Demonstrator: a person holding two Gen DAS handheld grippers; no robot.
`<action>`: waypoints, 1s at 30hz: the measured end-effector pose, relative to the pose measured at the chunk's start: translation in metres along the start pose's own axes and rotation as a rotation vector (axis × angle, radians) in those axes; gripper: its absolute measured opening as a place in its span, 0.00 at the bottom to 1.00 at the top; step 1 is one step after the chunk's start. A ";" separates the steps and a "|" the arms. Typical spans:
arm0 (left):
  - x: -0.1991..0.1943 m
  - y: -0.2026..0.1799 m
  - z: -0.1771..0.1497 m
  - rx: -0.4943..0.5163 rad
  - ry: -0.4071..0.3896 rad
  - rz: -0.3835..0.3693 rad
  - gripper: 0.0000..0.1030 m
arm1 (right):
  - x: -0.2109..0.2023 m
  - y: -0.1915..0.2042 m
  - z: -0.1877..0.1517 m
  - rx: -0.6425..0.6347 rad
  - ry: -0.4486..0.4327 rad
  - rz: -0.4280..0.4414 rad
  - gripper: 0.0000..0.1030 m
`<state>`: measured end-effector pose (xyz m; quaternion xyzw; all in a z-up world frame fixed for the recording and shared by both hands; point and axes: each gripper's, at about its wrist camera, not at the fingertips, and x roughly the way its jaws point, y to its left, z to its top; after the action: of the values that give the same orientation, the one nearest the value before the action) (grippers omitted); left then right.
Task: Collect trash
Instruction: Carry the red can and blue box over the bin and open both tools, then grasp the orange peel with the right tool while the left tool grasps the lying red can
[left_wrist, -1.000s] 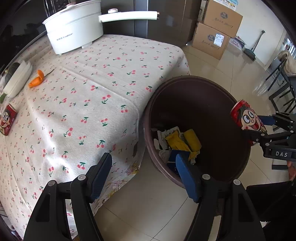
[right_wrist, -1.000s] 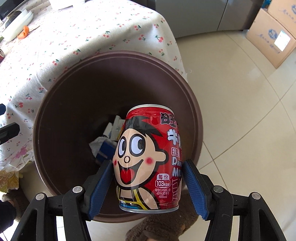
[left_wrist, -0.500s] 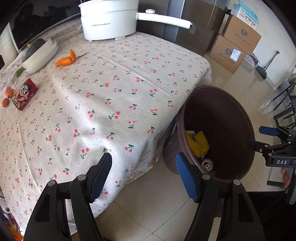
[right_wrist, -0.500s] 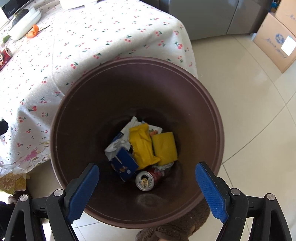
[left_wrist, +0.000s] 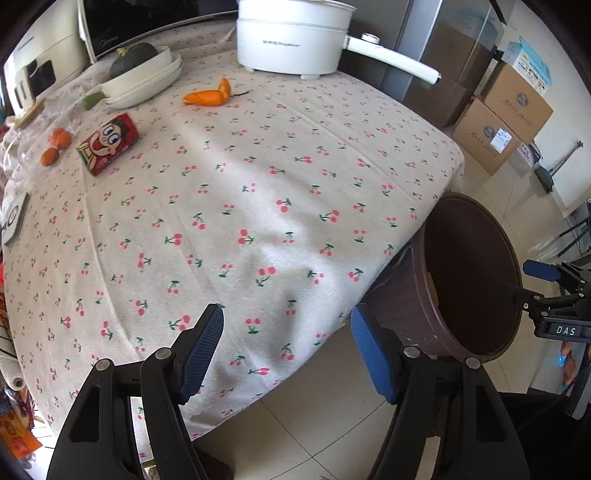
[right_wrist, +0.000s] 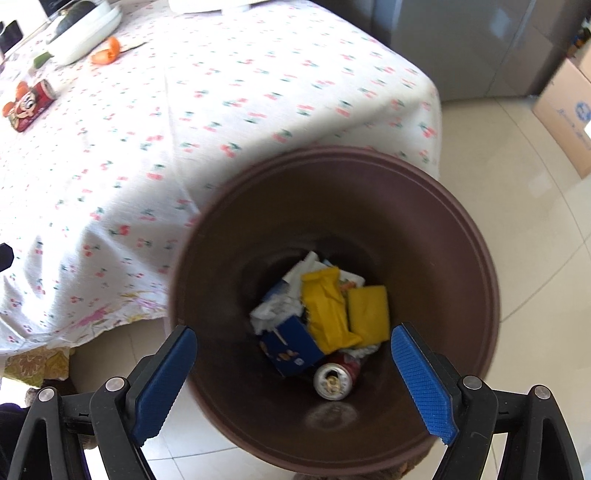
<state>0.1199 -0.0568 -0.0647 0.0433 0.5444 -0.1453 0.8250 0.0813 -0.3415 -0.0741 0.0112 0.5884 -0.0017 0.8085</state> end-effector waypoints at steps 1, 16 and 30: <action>-0.001 0.007 0.000 -0.013 -0.001 0.005 0.72 | 0.000 0.006 0.003 -0.009 -0.001 0.003 0.87; -0.007 0.126 0.018 -0.180 -0.019 0.139 0.73 | 0.030 0.125 0.075 -0.147 0.017 0.091 0.88; 0.052 0.232 0.127 -0.134 -0.093 0.200 0.73 | 0.085 0.205 0.211 -0.233 -0.062 0.095 0.88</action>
<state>0.3177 0.1257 -0.0807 0.0355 0.5070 -0.0274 0.8608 0.3113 -0.1399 -0.0871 -0.0548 0.5582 0.1047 0.8213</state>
